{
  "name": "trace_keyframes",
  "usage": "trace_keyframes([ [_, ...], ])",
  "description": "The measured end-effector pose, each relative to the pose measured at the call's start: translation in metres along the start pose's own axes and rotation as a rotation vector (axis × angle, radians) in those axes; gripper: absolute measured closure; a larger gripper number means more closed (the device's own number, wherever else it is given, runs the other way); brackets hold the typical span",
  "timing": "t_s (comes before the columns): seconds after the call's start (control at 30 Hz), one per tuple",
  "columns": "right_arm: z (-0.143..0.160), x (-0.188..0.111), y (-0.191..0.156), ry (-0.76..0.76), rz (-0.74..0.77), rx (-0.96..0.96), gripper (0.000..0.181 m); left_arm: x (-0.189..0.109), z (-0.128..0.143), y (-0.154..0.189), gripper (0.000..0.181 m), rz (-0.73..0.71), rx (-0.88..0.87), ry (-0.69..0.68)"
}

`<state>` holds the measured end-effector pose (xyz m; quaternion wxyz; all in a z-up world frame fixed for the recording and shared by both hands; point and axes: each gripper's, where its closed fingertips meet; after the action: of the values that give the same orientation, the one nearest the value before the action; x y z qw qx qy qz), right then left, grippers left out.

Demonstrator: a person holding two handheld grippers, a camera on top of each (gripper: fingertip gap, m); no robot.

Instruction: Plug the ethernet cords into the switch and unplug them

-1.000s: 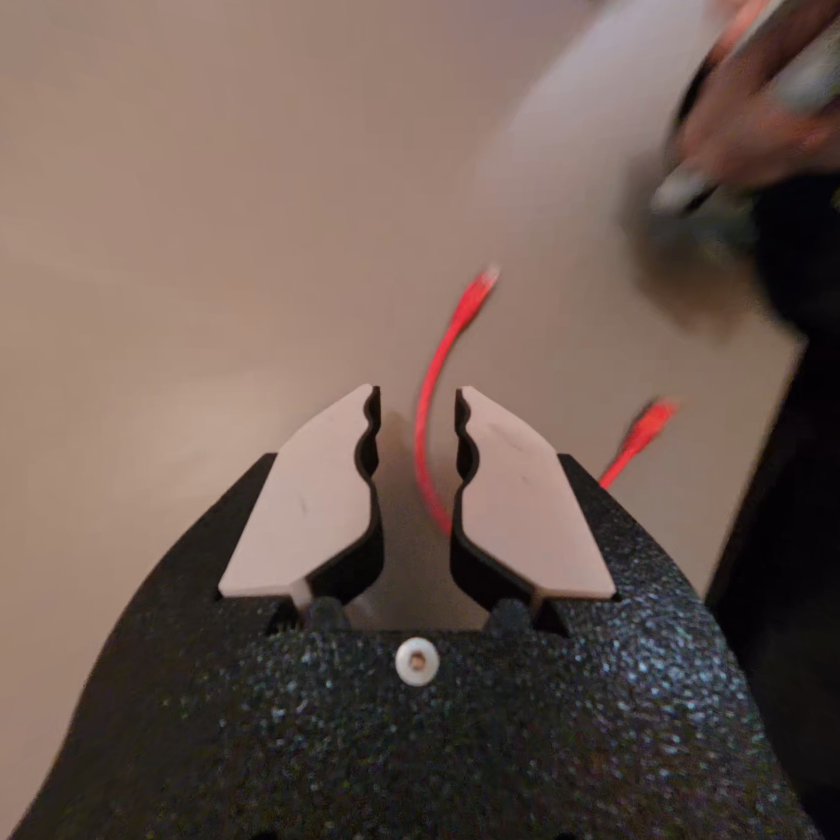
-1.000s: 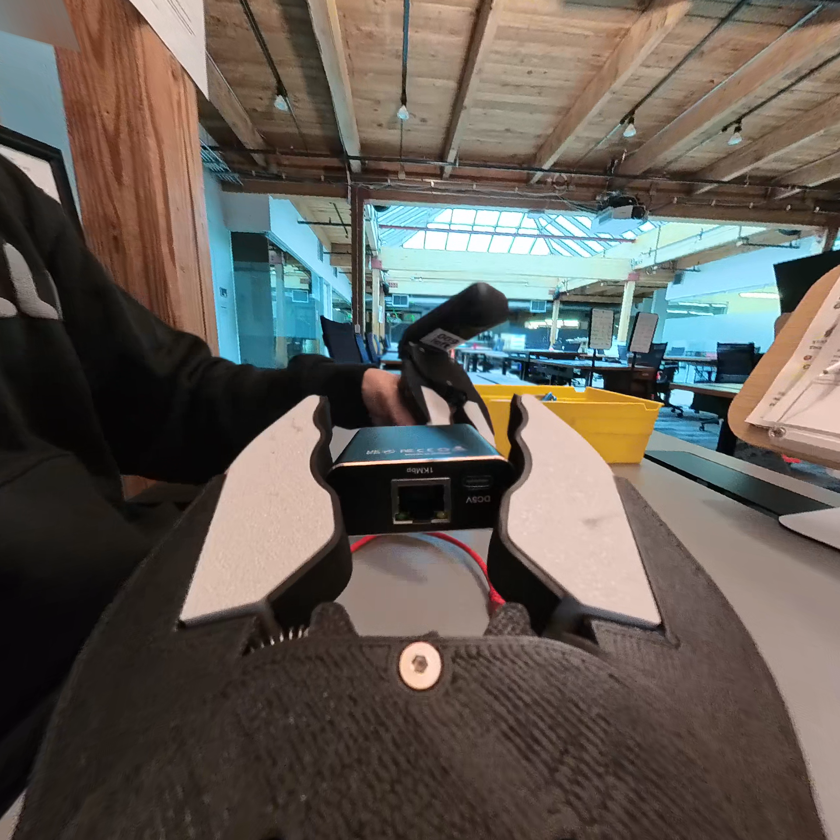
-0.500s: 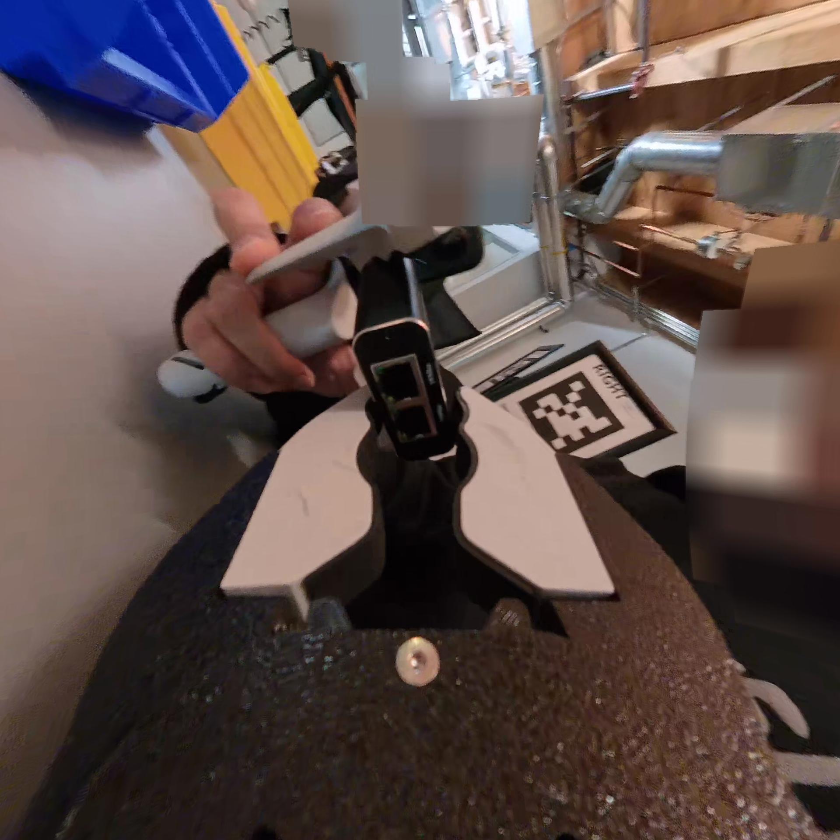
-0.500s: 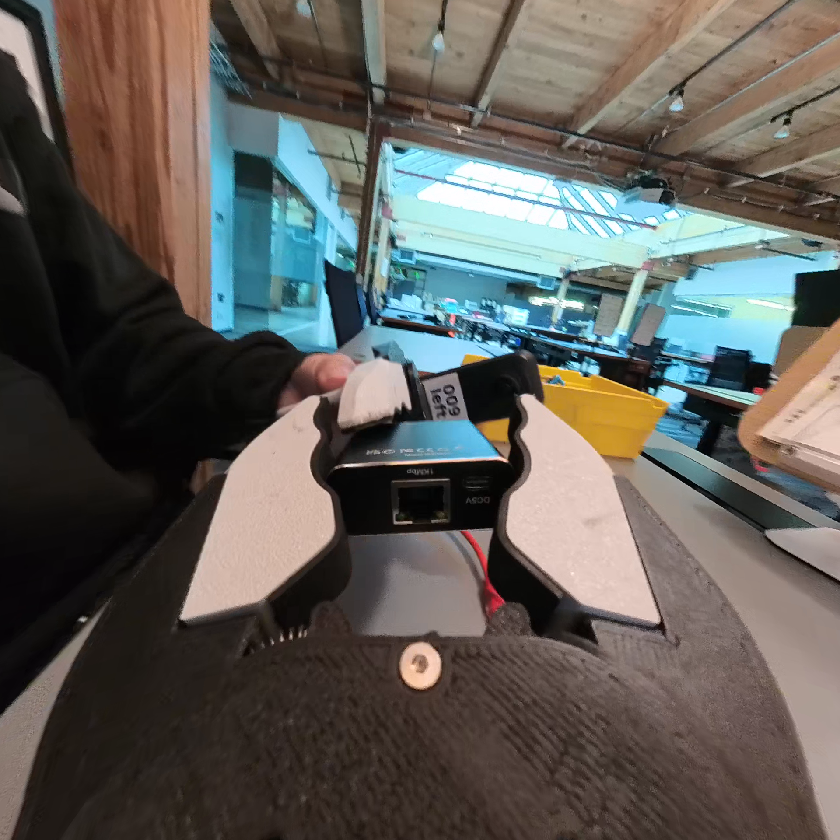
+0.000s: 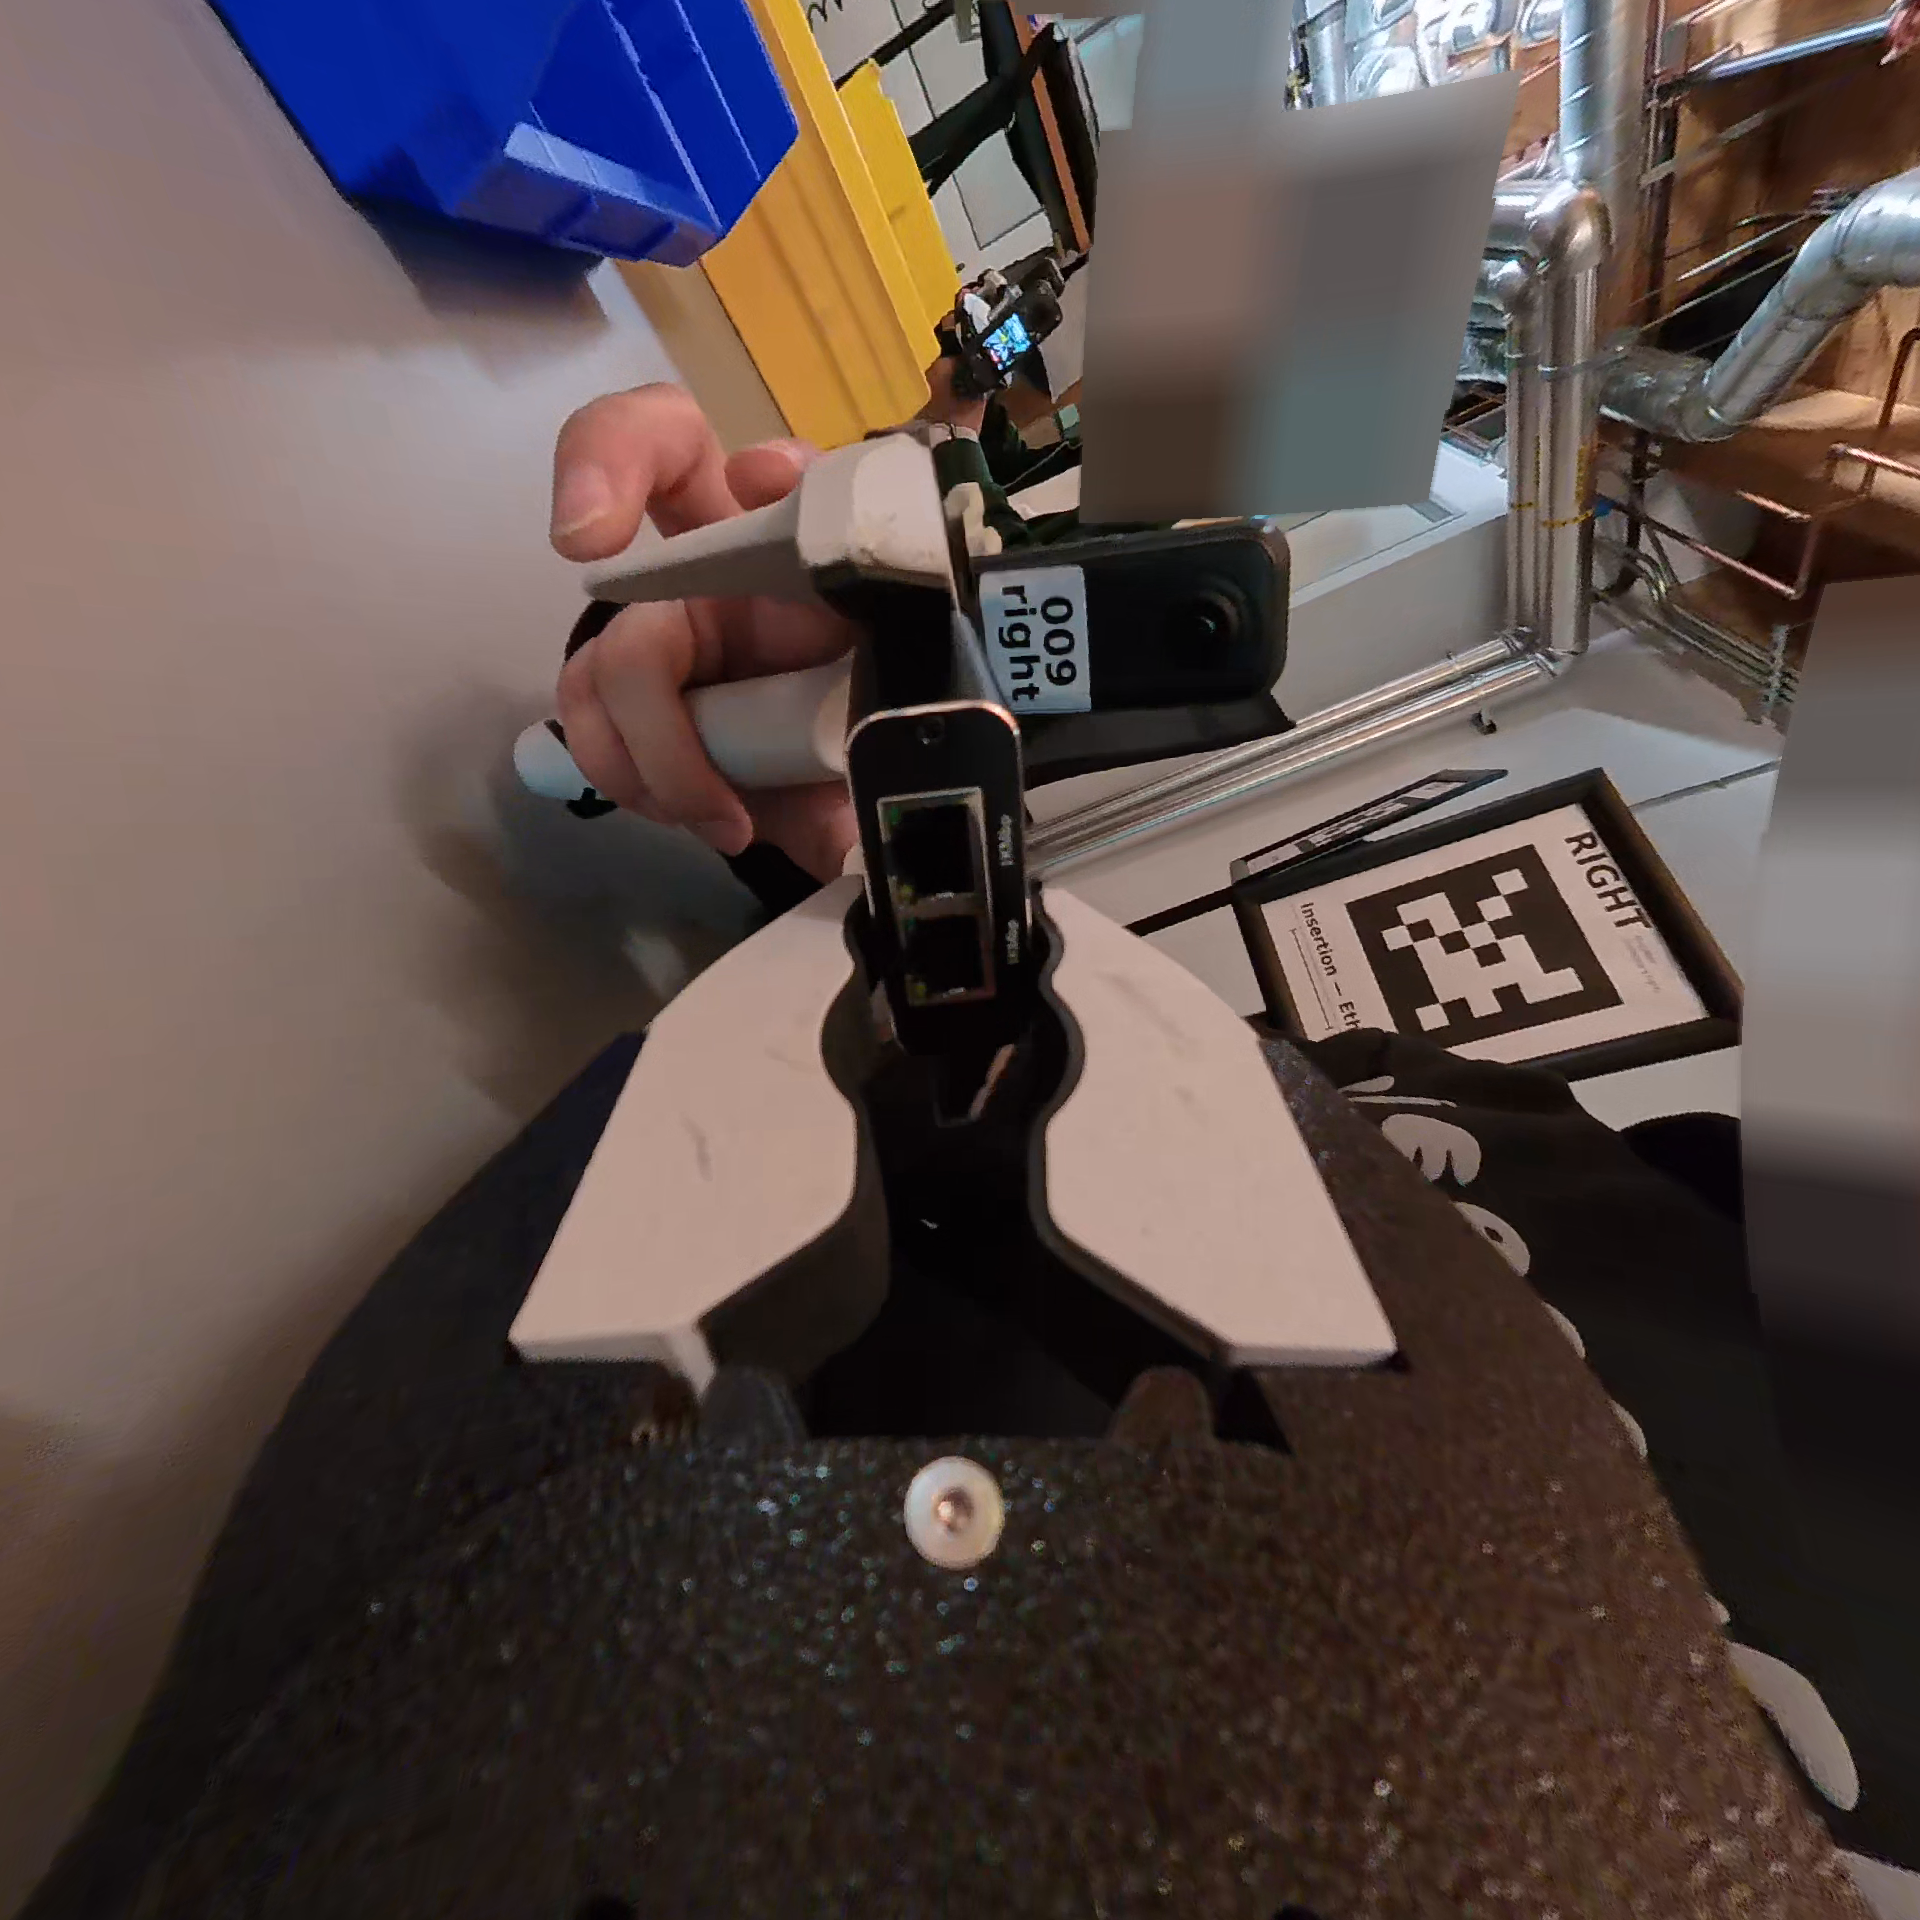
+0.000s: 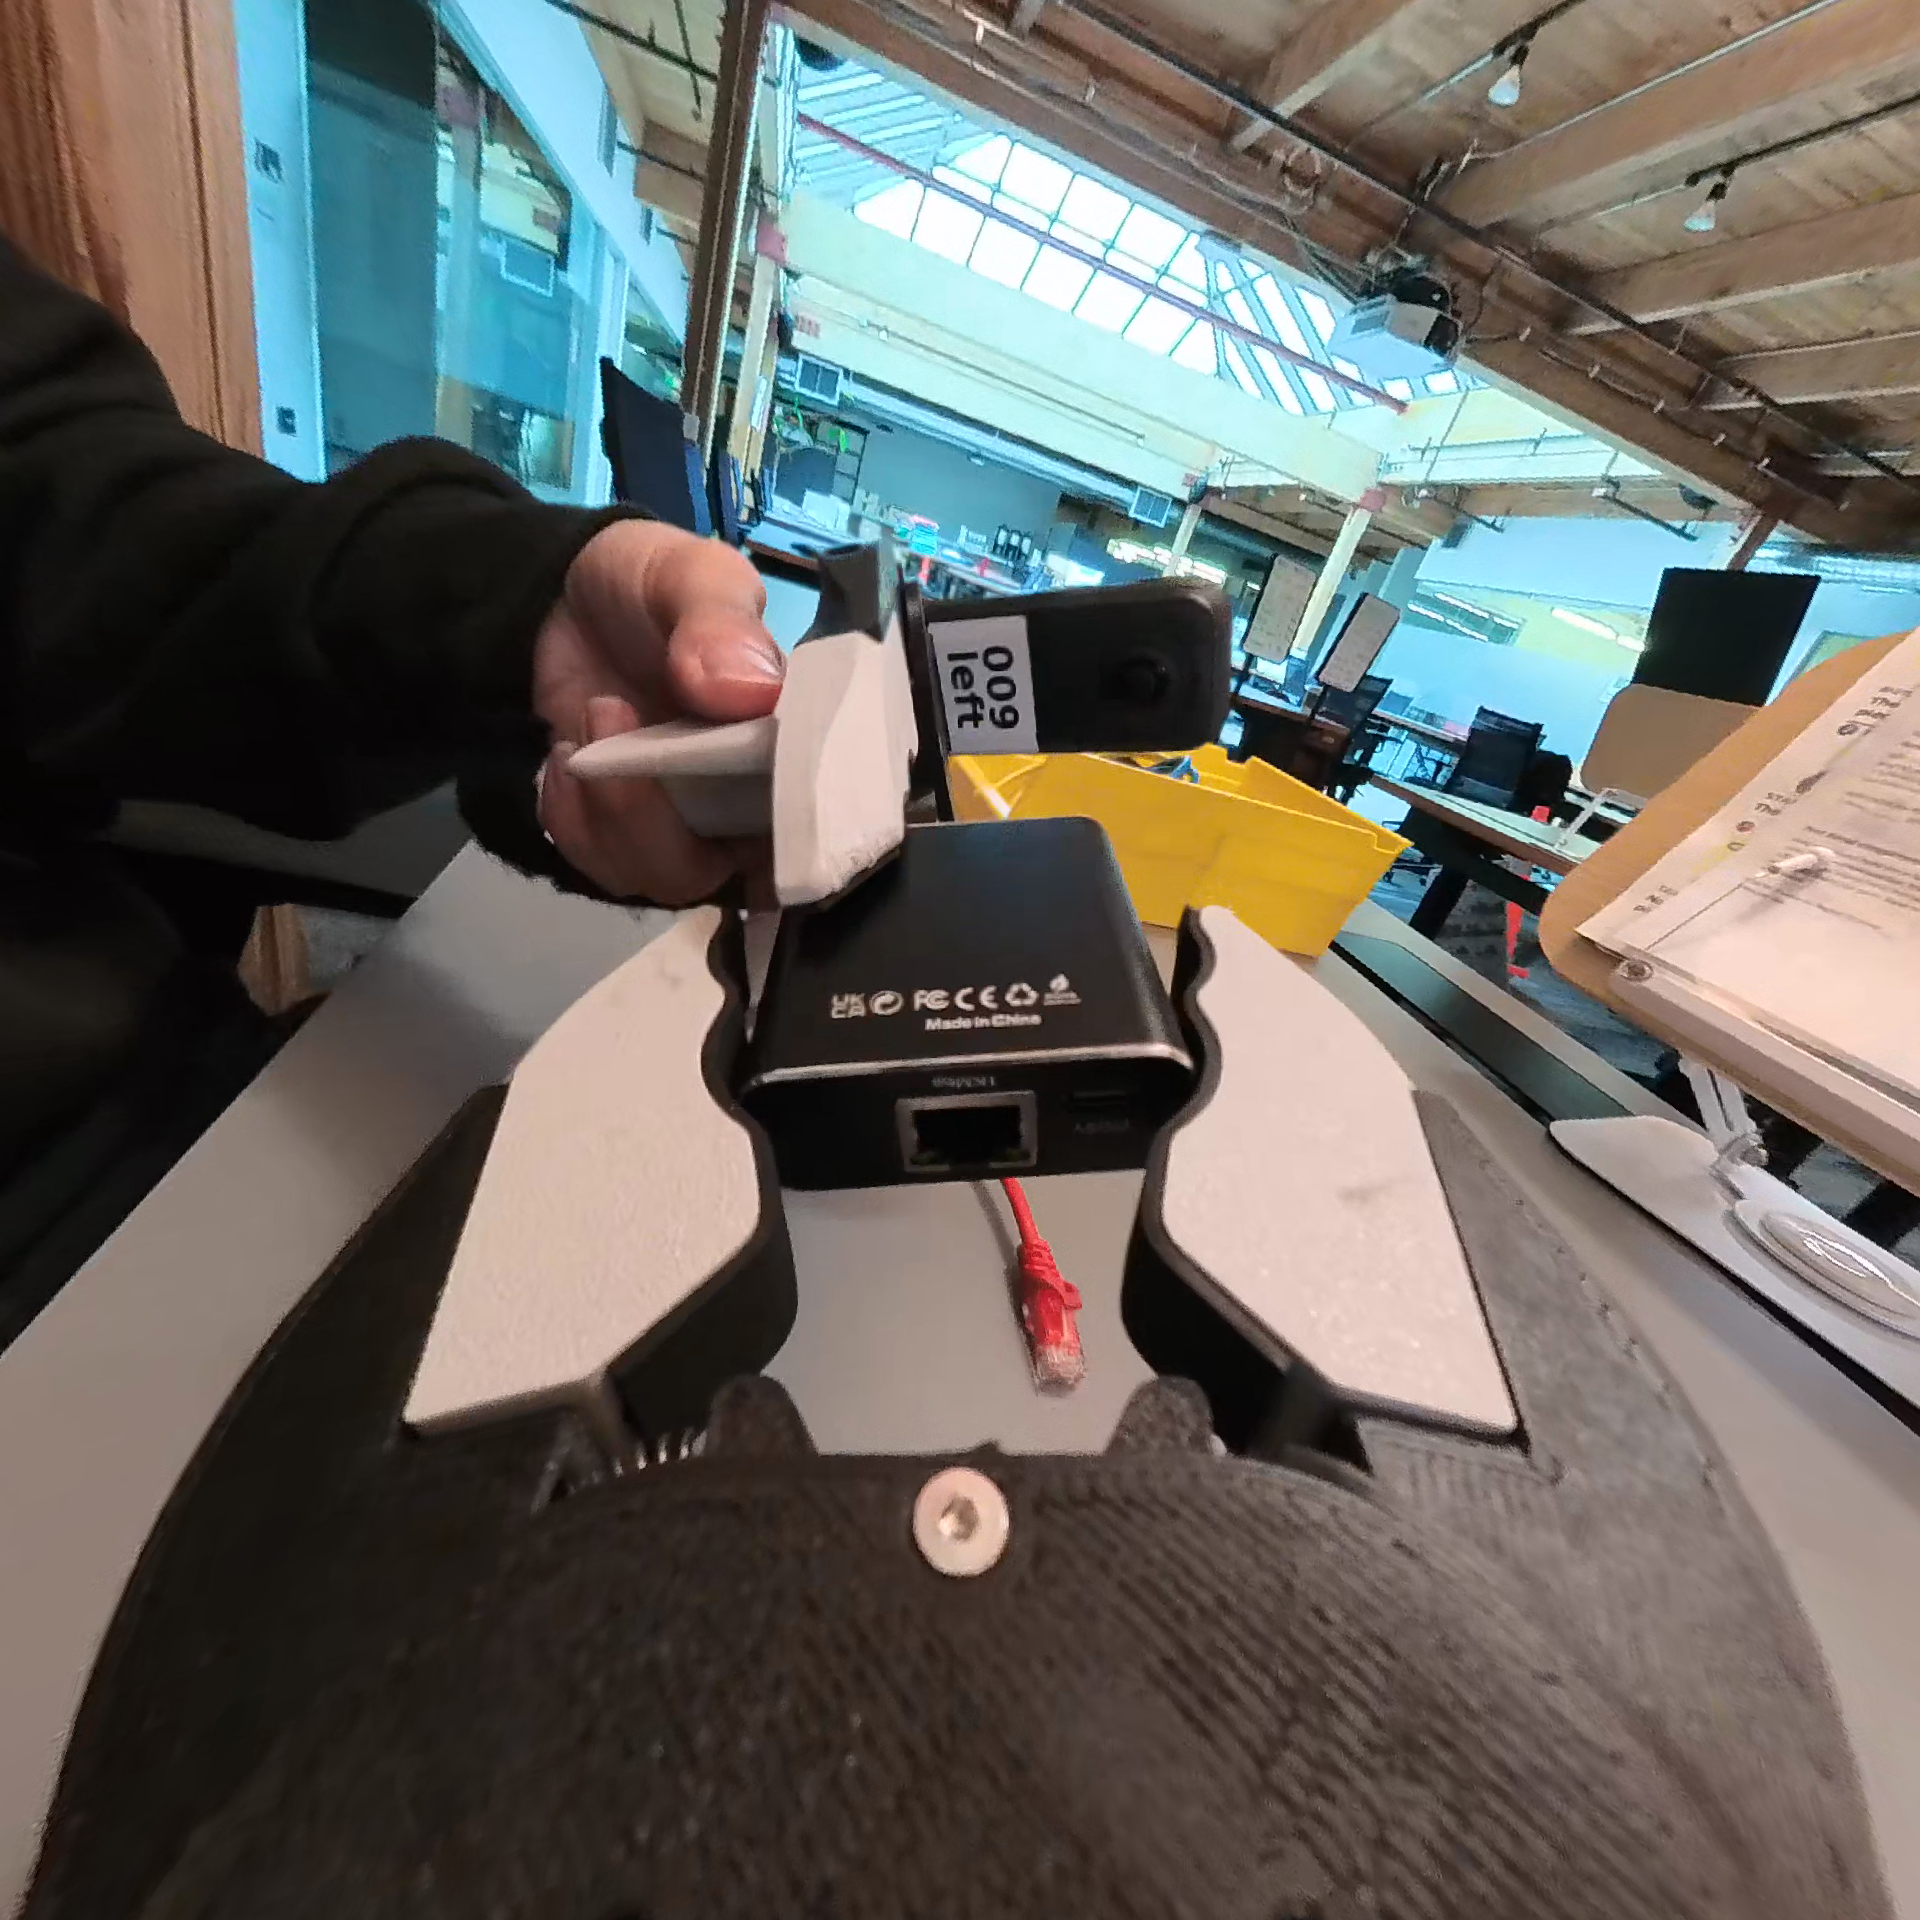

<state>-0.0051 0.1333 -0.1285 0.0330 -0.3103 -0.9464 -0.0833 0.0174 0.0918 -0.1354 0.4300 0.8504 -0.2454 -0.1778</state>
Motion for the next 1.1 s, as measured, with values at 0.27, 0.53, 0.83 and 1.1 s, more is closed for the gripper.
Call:
trace_keyframes([
  [0.27,0.001,-0.001,0.002,-0.011,0.004,-0.020,0.108,-0.001,-0.002,0.002,0.156,-0.003,-0.011,0.003],
  [0.53,-0.003,-0.003,0.009,0.010,0.056,0.037,0.107,0.000,-0.012,-0.002,0.157,-0.032,-0.006,0.054],
  [0.83,-0.010,-0.029,0.022,0.086,0.176,0.249,0.107,-0.021,-0.044,0.002,0.151,-0.148,0.280,0.193],
  [1.1,-0.025,-0.040,0.010,0.207,-0.033,0.343,0.106,-0.078,-0.021,-0.083,0.141,-0.637,1.020,-0.338],
])
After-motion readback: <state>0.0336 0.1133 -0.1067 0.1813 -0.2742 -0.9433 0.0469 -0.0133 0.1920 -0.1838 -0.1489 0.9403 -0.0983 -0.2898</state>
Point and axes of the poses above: each gripper's, where its closed fingertips meet, x out along the fingers, z out of its underside, y = z × x across the jaws, and after that the axes turned 9 degrees about x, right-handed
